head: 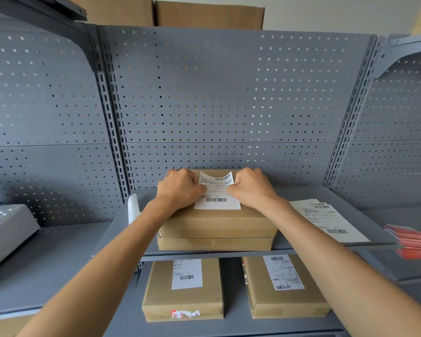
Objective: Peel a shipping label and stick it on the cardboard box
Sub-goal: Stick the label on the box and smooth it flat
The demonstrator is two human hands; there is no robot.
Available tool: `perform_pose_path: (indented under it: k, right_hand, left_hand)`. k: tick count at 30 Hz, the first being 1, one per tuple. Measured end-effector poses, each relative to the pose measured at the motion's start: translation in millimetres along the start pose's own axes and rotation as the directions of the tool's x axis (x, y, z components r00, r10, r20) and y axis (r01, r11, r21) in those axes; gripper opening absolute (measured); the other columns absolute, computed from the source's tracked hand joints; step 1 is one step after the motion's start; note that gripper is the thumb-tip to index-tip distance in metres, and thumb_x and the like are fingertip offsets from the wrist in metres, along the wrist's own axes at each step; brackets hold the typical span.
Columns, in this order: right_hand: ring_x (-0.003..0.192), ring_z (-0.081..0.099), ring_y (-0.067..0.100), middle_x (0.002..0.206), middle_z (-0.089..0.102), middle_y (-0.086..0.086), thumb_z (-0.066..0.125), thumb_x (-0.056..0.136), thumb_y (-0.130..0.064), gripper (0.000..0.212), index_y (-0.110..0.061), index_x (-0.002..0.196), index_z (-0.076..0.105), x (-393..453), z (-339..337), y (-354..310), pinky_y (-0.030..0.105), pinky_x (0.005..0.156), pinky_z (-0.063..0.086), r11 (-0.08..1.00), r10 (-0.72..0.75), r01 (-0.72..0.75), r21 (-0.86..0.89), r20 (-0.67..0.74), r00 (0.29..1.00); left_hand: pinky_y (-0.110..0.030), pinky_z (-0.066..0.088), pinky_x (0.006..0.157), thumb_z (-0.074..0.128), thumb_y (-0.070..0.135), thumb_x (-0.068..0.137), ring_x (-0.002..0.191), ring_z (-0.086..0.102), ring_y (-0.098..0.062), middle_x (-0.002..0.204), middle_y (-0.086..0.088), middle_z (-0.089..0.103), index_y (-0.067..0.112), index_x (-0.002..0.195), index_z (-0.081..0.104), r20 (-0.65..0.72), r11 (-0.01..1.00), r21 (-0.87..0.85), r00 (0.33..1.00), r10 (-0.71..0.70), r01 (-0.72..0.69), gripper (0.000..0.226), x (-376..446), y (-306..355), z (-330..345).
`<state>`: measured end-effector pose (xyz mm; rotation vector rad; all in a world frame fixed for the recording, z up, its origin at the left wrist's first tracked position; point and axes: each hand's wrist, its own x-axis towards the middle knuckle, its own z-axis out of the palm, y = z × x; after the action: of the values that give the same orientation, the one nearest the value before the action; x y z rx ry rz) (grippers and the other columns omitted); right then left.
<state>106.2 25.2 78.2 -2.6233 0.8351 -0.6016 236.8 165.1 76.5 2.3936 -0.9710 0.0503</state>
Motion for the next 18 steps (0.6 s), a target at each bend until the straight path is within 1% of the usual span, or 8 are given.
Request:
perform_pose_path:
  k: [3, 5, 8, 12, 14, 15, 16, 18]
  right_hand:
    - [0.064, 0.037, 0.026, 0.056, 0.037, 0.002, 0.058, 0.074, -0.012, 0.034, -0.017, 0.052, 0.033, -1, -1, -3, 0.027, 0.045, 0.024, 0.999, 0.020, -0.019, -0.036, 0.013, 1.000]
    - [0.061, 0.042, 0.024, 0.057, 0.042, 0.001, 0.060, 0.075, -0.014, 0.034, -0.017, 0.052, 0.036, -1, -3, -5, 0.026, 0.044, 0.025, 0.998, 0.038, -0.037, -0.060, 0.024, 0.999]
    - [0.050, 0.037, 0.018, 0.058, 0.042, -0.001, 0.062, 0.076, -0.022, 0.034, -0.018, 0.055, 0.035, 0, -7, -4, 0.025, 0.045, 0.026, 0.987, 0.062, -0.057, -0.152, 0.027, 0.998]
    - [0.057, 0.050, 0.027, 0.060, 0.048, 0.001, 0.057, 0.086, -0.038, 0.035, -0.017, 0.063, 0.042, 11, -7, 1, 0.028, 0.050, 0.035, 0.977, 0.049, -0.059, -0.207, -0.055, 0.997]
    - [0.071, 0.058, 0.031, 0.070, 0.058, 0.003, 0.051, 0.091, -0.050, 0.039, -0.016, 0.073, 0.049, 22, -4, -2, 0.033, 0.060, 0.043, 0.977, 0.056, -0.074, -0.199, -0.095, 0.994]
    - [0.080, 0.060, 0.032, 0.078, 0.062, 0.004, 0.049, 0.092, -0.055, 0.042, -0.016, 0.077, 0.052, 28, -2, -4, 0.037, 0.070, 0.048, 0.974, 0.069, -0.089, -0.207, -0.098, 0.993]
    - [0.089, 0.061, 0.033, 0.086, 0.065, 0.006, 0.045, 0.092, -0.060, 0.047, -0.016, 0.080, 0.054, 34, 0, -6, 0.043, 0.082, 0.049, 0.969, 0.093, -0.110, -0.219, -0.086, 0.992]
    - [0.110, 0.057, 0.036, 0.105, 0.068, 0.011, 0.037, 0.093, -0.068, 0.058, -0.015, 0.089, 0.061, 47, 7, -9, 0.054, 0.097, 0.042, 0.952, 0.187, -0.186, -0.241, -0.021, 0.982]
  left_hand:
    - [-0.043, 0.052, 0.086, 0.061, 0.034, 0.080, 0.101, 0.050, -0.025, 0.087, -0.003, 0.066, 0.016, 0.073, 0.067, 0.015, 0.996, 0.090, 1.000, 0.016, -0.017, 0.020, 0, 2, -1]
    - [-0.045, 0.052, 0.087, 0.060, 0.033, 0.081, 0.100, 0.051, -0.026, 0.087, -0.004, 0.065, 0.015, 0.072, 0.065, 0.031, 0.992, 0.127, 0.999, 0.017, -0.021, 0.020, 0, 3, -1]
    - [-0.044, 0.050, 0.089, 0.060, 0.034, 0.083, 0.096, 0.052, -0.026, 0.089, -0.004, 0.065, 0.015, 0.075, 0.065, 0.040, 0.988, 0.150, 0.999, 0.027, -0.032, 0.021, 0, 5, -4]
    - [-0.044, 0.049, 0.090, 0.057, 0.034, 0.085, 0.086, 0.060, -0.030, 0.087, -0.005, 0.067, 0.013, 0.087, 0.067, -0.028, 0.996, 0.085, 0.999, 0.026, -0.023, 0.023, 7, 11, -11]
    - [-0.048, 0.049, 0.092, 0.053, 0.036, 0.088, 0.081, 0.060, -0.031, 0.080, -0.005, 0.066, 0.007, 0.087, 0.064, -0.039, 1.000, -0.015, 0.999, -0.007, 0.007, 0.031, 20, 17, -13]
    - [-0.050, 0.048, 0.094, 0.051, 0.039, 0.091, 0.079, 0.058, -0.029, 0.078, -0.004, 0.063, 0.006, 0.086, 0.063, -0.030, 0.999, -0.045, 0.999, -0.028, 0.027, 0.035, 27, 21, -13]
    - [-0.051, 0.044, 0.099, 0.049, 0.043, 0.094, 0.084, 0.057, -0.028, 0.083, -0.004, 0.063, 0.008, 0.088, 0.065, -0.020, 0.998, -0.046, 0.999, -0.047, 0.046, 0.038, 33, 24, -12]
    - [-0.058, 0.033, 0.103, 0.044, 0.051, 0.097, 0.112, 0.054, -0.030, 0.110, -0.006, 0.065, 0.015, 0.108, 0.070, 0.014, 0.996, 0.028, 0.997, -0.080, 0.080, 0.046, 47, 26, -5]
